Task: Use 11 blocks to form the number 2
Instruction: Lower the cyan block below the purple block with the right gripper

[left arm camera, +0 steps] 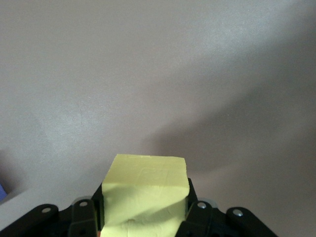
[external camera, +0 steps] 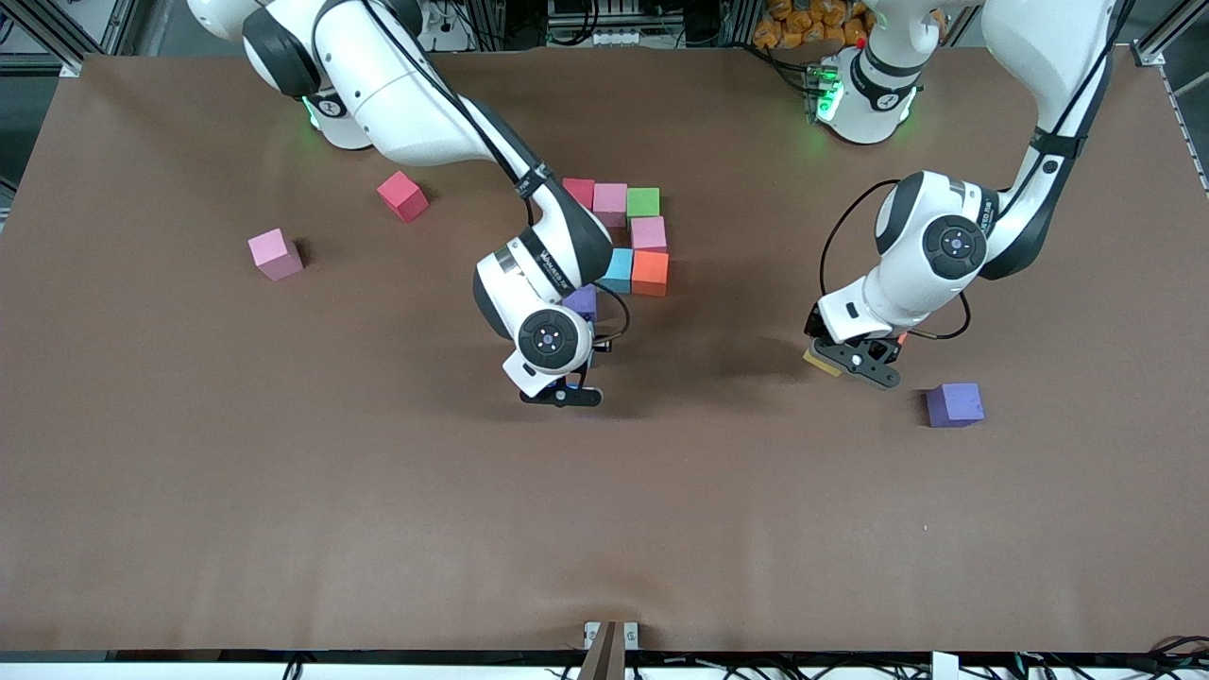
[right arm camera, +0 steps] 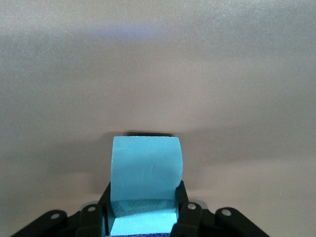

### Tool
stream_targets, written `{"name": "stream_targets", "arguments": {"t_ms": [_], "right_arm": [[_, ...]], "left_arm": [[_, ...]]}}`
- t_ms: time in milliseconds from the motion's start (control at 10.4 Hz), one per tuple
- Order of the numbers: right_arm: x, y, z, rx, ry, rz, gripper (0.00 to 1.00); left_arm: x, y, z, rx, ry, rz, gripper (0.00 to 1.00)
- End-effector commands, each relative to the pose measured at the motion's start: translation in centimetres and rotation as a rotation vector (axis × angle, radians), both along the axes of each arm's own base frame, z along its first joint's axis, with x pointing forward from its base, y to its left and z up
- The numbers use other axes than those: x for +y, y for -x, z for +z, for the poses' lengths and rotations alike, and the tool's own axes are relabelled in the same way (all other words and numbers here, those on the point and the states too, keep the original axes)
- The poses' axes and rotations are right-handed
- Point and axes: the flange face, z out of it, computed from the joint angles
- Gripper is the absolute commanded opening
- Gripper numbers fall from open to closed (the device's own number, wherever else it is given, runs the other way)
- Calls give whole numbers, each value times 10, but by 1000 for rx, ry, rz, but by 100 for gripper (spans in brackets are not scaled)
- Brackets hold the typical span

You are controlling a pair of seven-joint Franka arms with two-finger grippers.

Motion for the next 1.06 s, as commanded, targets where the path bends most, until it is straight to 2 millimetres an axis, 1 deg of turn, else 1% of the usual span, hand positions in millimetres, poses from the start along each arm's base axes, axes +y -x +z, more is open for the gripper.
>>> {"name": "stream_targets", "arguments": {"t_ms": [0, 96, 386, 578, 868, 964], "right_arm": [[4, 10, -49, 25, 31, 6, 0], [4, 10, -54, 28, 26, 31, 0], [4, 11, -59, 30, 20, 59, 0], [6, 20, -66, 44, 32, 65, 0], [8, 22, -66, 48, 31, 54, 0], [13, 27, -66, 48, 31, 63, 0]], "left_arm": [[0, -3, 3, 14, 13, 14, 60], [0, -3, 3, 14, 13, 14, 59], [0, -3, 3, 14, 13, 15, 59], [0, -3, 2, 16, 13, 15, 59], [0, -2, -2, 24, 13, 17, 59], [0, -2, -2, 24, 13, 17, 59]]}}
